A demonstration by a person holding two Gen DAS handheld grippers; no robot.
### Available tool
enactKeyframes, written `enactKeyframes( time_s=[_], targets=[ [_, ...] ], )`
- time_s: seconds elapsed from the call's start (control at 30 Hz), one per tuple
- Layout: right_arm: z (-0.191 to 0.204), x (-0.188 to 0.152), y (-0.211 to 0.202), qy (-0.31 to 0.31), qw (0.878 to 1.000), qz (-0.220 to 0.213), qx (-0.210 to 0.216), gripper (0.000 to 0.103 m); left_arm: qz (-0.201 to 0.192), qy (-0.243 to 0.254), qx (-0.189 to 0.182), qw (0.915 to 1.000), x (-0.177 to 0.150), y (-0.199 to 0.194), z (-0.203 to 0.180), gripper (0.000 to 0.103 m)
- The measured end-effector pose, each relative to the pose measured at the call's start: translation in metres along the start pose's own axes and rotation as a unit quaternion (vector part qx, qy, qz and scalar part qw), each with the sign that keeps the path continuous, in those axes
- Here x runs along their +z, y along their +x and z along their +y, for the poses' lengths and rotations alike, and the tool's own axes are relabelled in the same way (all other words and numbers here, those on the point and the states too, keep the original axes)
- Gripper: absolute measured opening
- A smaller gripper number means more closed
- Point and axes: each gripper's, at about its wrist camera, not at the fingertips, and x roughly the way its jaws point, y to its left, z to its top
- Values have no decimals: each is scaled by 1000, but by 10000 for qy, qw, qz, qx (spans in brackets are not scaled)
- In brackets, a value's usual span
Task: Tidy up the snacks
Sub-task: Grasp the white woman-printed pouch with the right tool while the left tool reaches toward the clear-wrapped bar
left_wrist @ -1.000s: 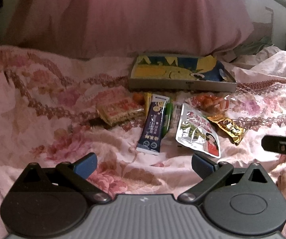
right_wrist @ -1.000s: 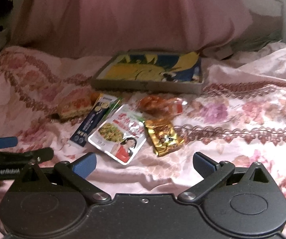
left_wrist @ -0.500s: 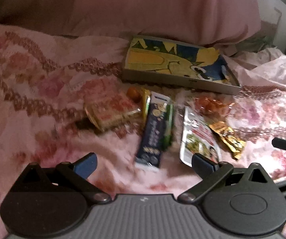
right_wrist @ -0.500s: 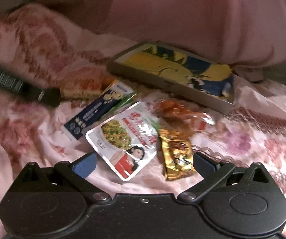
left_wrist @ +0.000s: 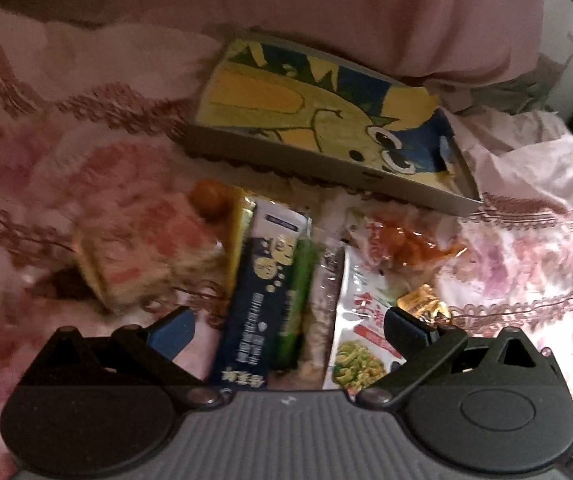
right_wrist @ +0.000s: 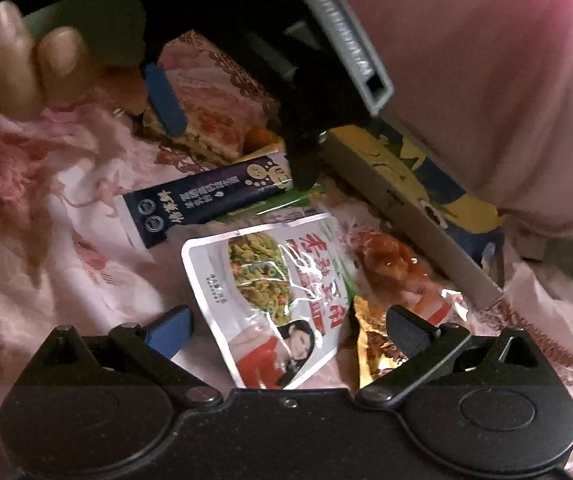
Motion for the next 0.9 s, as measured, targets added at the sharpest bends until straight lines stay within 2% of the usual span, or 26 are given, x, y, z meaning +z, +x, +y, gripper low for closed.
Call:
enactKeyframes(
  time_s=[0.13, 0.3, 0.53, 0.7, 0.9],
  targets=[
    [-3, -1, -3, 83, 9997, -62, -222, 102, 160, -241, -300, 9991, -6, 11, 13, 103],
    [-14, -1, -17, 517, 9969, -252, -527, 102, 311, -652, -417, 9965, -10, 12, 25, 103],
    [-42, -2, -35, 1161, 9851, -601, -1121, 97, 228, -576, -520, 9967, -12, 6, 24, 102],
    [-48, -4, -24, 733, 9888, -399, -1241, 91, 108, -218, -523, 9983, -14, 0, 14, 102],
    [-48, 0, -13, -4, 9954, -412, -870, 84, -15, 459, -233, 9987, -23, -6, 2, 102]
  ],
)
